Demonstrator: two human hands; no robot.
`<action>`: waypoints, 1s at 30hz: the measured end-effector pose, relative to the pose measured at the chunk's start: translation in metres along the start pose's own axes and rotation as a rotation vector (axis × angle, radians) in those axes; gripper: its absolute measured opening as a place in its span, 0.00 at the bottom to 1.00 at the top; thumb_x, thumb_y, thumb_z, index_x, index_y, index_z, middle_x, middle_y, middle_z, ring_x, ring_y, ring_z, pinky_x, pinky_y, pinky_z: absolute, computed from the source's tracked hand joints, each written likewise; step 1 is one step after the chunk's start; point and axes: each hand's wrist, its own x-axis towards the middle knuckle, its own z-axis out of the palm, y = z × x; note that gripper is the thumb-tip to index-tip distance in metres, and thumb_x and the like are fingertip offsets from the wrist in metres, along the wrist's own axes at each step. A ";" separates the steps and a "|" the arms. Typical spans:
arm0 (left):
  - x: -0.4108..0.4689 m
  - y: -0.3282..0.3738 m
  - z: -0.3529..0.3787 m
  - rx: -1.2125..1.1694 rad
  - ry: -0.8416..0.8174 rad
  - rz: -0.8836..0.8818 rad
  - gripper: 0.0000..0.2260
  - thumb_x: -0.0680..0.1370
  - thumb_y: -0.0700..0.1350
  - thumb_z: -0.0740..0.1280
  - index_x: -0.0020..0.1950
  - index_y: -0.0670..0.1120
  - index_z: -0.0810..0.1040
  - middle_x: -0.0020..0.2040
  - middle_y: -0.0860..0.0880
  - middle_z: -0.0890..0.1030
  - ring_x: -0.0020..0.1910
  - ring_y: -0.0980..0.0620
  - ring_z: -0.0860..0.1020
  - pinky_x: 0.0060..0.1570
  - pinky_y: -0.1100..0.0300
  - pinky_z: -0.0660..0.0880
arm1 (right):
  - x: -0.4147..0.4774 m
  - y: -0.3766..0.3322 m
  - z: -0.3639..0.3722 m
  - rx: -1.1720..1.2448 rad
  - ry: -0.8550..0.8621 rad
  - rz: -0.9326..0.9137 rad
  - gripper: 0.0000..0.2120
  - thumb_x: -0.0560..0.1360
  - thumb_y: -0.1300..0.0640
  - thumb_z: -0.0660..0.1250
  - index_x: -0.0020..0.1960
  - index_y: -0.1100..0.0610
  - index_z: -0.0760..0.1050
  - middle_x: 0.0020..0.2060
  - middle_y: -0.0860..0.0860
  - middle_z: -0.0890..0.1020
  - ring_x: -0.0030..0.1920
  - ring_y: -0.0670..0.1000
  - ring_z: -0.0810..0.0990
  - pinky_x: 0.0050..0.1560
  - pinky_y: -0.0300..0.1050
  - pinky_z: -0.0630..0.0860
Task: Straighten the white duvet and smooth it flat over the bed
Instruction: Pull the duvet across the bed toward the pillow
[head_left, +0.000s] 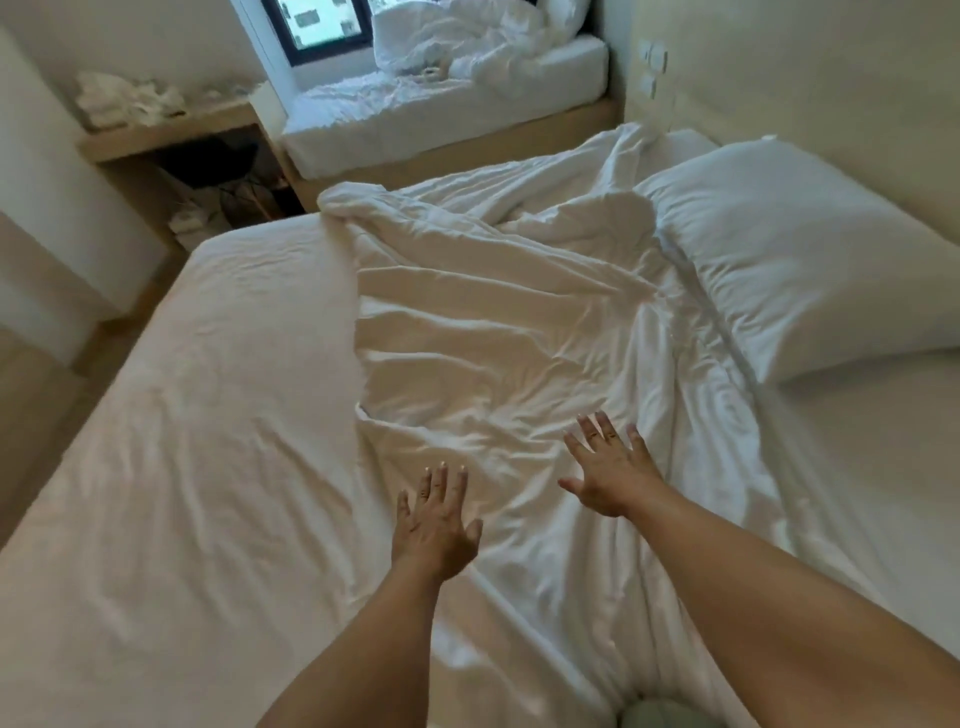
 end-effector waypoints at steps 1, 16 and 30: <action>-0.019 -0.006 0.000 -0.005 -0.004 0.012 0.33 0.80 0.59 0.53 0.79 0.53 0.39 0.79 0.50 0.39 0.78 0.49 0.39 0.75 0.45 0.41 | -0.018 -0.013 0.000 -0.009 -0.003 -0.013 0.35 0.80 0.35 0.48 0.79 0.48 0.38 0.77 0.50 0.34 0.76 0.52 0.30 0.74 0.60 0.34; -0.212 -0.086 0.147 0.010 -0.275 0.053 0.38 0.77 0.64 0.56 0.78 0.57 0.35 0.79 0.51 0.37 0.78 0.49 0.38 0.75 0.44 0.42 | -0.174 -0.106 0.168 -0.037 -0.203 -0.130 0.37 0.78 0.33 0.49 0.77 0.43 0.34 0.76 0.47 0.31 0.74 0.51 0.27 0.74 0.60 0.33; -0.266 -0.079 0.157 0.041 -0.270 -0.093 0.38 0.78 0.62 0.56 0.77 0.57 0.32 0.78 0.52 0.33 0.77 0.49 0.35 0.74 0.43 0.39 | -0.202 -0.116 0.199 -0.066 -0.224 -0.134 0.42 0.76 0.30 0.51 0.76 0.43 0.29 0.72 0.51 0.24 0.72 0.53 0.23 0.73 0.62 0.32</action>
